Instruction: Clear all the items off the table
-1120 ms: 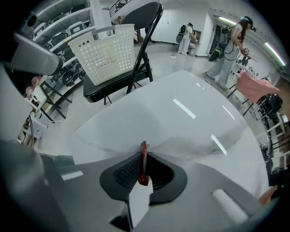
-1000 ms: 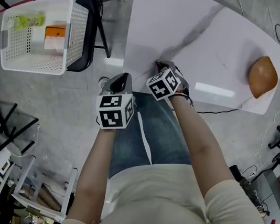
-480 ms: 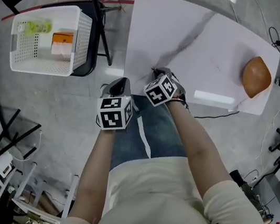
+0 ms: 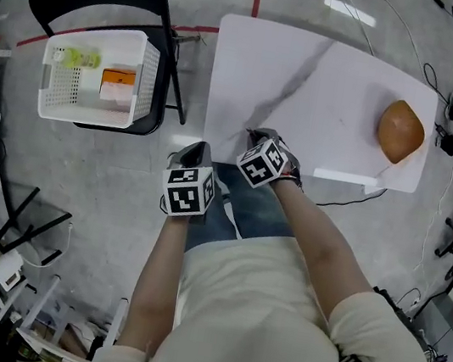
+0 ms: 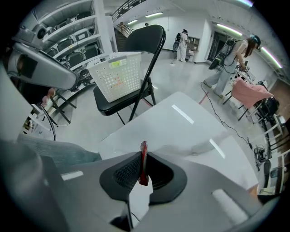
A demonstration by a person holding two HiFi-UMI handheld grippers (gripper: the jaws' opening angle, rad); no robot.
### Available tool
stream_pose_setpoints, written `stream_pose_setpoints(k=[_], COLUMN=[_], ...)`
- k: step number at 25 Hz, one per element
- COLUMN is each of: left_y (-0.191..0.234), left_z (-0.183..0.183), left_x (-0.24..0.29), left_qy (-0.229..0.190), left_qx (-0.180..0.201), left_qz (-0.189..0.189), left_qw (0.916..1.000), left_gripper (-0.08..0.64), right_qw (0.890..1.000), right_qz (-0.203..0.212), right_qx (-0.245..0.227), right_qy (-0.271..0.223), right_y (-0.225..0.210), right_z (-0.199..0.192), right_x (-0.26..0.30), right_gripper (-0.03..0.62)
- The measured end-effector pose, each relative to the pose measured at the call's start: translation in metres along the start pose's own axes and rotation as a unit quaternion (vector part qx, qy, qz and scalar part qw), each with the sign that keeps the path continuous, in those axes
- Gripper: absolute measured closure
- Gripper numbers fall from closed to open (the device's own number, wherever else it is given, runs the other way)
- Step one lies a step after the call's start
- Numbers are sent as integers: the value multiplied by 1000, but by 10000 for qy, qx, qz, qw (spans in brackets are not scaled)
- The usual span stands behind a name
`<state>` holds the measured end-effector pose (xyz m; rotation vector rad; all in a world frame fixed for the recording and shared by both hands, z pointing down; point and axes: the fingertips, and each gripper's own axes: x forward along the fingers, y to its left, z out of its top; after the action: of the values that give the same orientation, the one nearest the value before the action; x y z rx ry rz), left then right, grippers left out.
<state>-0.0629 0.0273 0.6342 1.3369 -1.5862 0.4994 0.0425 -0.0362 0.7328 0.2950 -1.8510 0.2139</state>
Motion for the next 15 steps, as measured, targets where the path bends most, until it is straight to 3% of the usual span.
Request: stream_pose_setpoints(k=[15], left_y=[-7], left_z=[32], left_x=[-50], left_qy=[-413], left_qx=[-130], left_qz=[83], left_qw=[9990], left_gripper=[552], right_qw=[9990], right_qz=[49], right_qx=[61], right_qy=[-439], right_y=[3], right_z=[28], right_x=[-75], right_gripper=[561])
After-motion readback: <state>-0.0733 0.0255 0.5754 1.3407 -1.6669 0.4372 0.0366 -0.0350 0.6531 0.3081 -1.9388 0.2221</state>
